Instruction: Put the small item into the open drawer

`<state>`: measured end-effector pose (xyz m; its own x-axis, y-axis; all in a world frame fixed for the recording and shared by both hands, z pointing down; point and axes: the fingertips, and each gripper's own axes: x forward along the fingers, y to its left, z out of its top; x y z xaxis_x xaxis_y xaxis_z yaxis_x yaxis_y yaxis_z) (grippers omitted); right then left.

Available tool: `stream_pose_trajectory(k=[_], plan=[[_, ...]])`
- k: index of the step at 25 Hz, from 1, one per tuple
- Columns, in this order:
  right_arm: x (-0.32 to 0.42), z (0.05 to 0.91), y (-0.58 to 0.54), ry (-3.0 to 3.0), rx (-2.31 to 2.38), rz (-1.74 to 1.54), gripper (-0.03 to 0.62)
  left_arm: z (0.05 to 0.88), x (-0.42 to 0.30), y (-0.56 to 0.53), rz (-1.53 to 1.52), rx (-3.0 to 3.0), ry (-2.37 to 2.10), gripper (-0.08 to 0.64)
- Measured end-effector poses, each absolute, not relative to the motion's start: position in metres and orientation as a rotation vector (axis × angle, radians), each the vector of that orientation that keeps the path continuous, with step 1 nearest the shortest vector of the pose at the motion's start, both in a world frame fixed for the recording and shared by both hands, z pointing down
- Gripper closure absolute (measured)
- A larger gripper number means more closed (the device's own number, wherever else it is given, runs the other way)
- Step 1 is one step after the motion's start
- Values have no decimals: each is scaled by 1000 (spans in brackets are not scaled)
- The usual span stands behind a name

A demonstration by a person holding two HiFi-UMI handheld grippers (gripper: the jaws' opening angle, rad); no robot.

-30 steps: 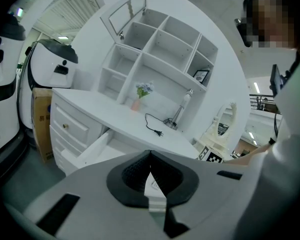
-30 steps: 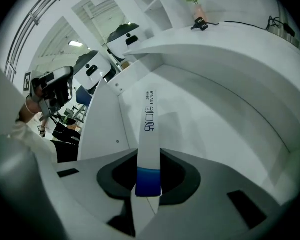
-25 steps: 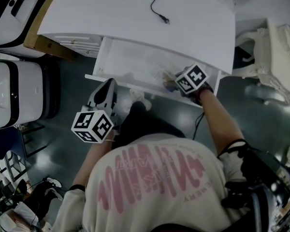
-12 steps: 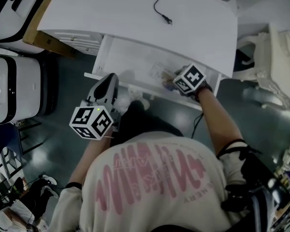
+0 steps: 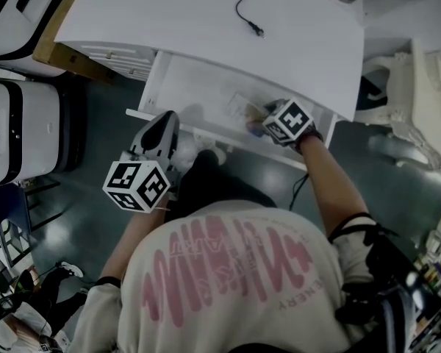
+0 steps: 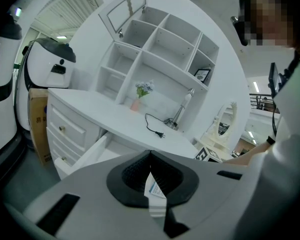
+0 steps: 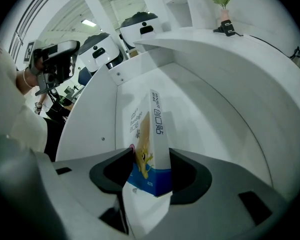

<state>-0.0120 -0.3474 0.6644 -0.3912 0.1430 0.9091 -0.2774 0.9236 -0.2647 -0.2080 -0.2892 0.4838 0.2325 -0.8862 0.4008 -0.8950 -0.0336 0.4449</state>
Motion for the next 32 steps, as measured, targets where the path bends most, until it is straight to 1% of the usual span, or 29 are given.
stream_pose_trajectory(k=[7,17,20,21,24,32], plan=[[-25,666,-352,-1957,102,444,337,487,-214,-291,31,1882,-1646,531],[-39,671,-355,-1958,94,476,318,488,-223,-316,31,1886,-1640,531],[-39,672,-360,-1958,115,429,311,487,-223,-324,31,1896,-1640,531],[-39,672,-362,-1957,125,394,338,486,-223,-325,30,1897,-1641,531],[-38,673,-366,-1957,124,338,337,485,-222,-328,28,1903,-1638,531],[-40,670,-366,-1946,151,355,337,484,-223,-336,31,1916,-1625,531]])
